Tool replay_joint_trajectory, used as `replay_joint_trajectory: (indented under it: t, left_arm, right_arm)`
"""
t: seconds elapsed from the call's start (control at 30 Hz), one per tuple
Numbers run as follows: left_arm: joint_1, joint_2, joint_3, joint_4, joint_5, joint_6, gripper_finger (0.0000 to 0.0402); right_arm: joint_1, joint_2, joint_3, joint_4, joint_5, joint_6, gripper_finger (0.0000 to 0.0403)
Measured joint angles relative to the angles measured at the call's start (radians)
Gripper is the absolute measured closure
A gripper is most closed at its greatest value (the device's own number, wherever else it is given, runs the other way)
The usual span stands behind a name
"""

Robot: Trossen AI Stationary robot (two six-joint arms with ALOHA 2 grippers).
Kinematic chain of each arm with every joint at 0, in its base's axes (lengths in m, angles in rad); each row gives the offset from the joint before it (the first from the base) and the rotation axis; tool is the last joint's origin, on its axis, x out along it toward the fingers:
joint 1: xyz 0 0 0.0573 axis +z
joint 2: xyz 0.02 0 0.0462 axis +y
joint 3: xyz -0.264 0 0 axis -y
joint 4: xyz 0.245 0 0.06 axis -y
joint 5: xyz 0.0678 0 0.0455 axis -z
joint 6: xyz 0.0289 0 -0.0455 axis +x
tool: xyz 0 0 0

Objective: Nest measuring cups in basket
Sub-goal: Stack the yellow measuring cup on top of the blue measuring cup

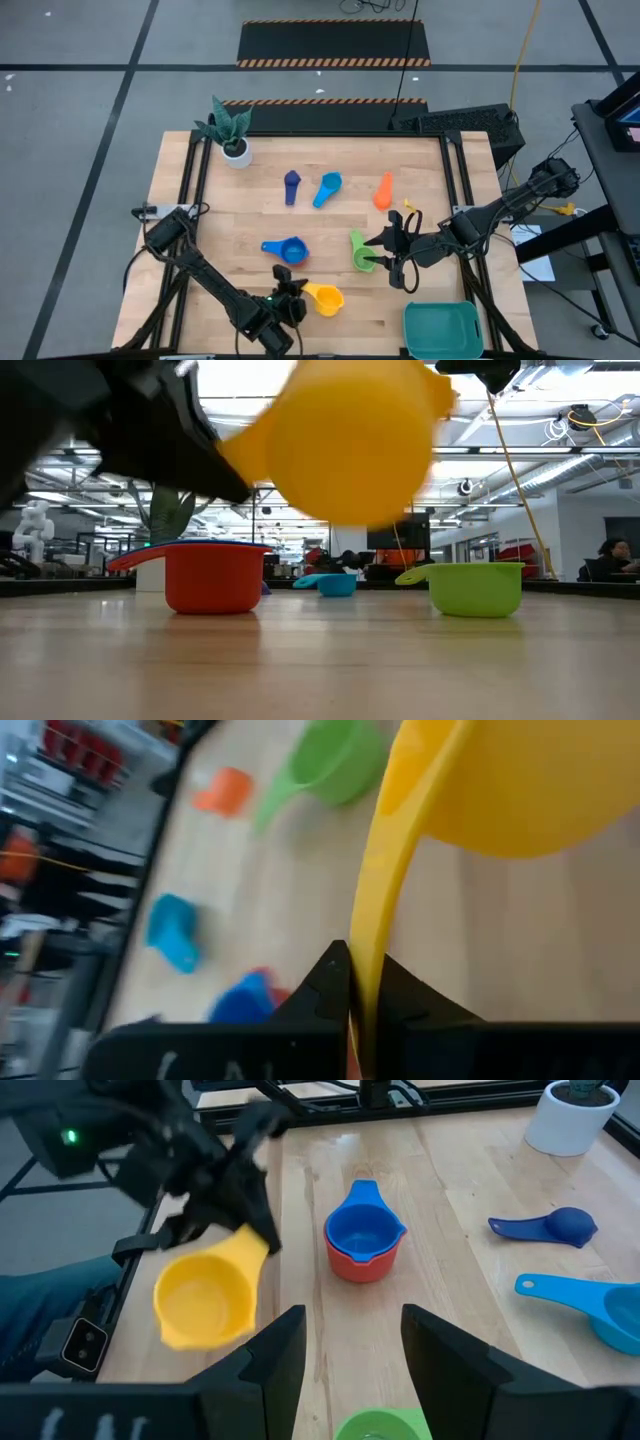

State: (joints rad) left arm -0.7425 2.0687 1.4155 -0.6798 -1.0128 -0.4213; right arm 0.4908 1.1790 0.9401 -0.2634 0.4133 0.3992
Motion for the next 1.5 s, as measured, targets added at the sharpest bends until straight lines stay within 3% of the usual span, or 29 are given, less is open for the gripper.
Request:
replay_joint_trajectory:
  t: [0.37, 0.87, 1.1, 1.5]
  left_arm:
    - [0.020, -0.090, 0.002, -0.333, -0.136, -0.046, 0.0395]
    - [0.064, -0.086, 0.001, -0.890, 0.017, -0.515, 0.0393]
    - [0.051, -0.087, -0.022, -0.891, 0.028, -0.534, 0.0395]
    - [0.046, -0.086, -0.170, -0.888, 0.047, -0.698, 0.0384]
  right_arm:
    - [0.000, 0.000, 0.000, -0.002, 0.000, 0.000, 0.0243]
    - [0.000, 0.000, 0.000, -0.003, 0.000, -0.013, 0.0243]
    - [0.000, 0.000, 0.000, -0.003, 0.000, -0.017, 0.0243]
    - [0.002, 0.000, 0.000, -0.002, 0.000, -0.018, 0.0243]
